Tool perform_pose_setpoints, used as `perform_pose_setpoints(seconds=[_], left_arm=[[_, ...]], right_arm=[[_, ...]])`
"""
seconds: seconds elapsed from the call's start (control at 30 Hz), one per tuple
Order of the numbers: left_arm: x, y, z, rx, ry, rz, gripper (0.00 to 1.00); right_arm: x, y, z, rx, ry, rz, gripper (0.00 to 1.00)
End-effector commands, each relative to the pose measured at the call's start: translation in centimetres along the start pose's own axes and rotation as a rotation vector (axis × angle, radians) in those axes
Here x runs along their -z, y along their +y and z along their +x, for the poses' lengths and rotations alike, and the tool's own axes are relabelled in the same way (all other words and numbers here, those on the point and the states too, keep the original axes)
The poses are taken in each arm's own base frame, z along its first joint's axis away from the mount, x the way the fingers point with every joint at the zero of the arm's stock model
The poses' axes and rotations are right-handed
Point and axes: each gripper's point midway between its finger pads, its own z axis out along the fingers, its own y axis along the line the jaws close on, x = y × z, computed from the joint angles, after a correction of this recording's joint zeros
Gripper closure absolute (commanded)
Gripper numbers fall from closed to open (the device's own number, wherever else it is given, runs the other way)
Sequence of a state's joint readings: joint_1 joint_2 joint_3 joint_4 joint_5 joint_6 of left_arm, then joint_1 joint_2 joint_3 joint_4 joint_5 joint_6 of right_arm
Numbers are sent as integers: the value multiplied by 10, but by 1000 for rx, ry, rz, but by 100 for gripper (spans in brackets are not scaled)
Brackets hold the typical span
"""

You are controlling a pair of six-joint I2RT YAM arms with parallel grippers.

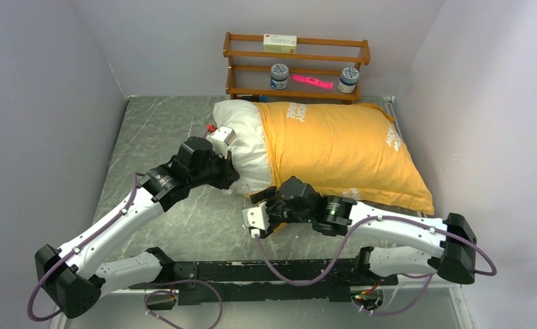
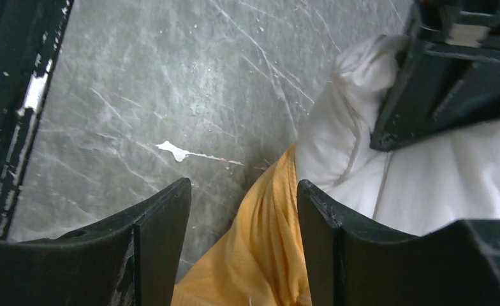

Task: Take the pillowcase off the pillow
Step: Remove the pillow from the pillowcase.

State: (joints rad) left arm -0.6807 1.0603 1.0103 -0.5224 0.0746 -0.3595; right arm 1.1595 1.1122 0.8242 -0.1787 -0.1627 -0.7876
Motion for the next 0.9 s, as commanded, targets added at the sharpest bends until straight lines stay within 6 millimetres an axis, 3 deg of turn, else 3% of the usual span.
perform_pose_setpoints(seconds=[0.0, 0.33, 0.67, 0.87], left_arm=[[16, -29, -55, -30, -168, 113, 95], [19, -36, -58, -46, -167, 146, 95], [21, -38, -61, -56, -166, 150, 95], [25, -42, -67, -58, -176, 165, 95]], right_arm=[[-10, -18, -13, 153, -20, 11, 37], [-26, -30, 8, 187, 84, 58, 46], [-22, -34, 24, 213, 141, 111, 48], [-20, -23, 52, 203, 254, 85, 52]])
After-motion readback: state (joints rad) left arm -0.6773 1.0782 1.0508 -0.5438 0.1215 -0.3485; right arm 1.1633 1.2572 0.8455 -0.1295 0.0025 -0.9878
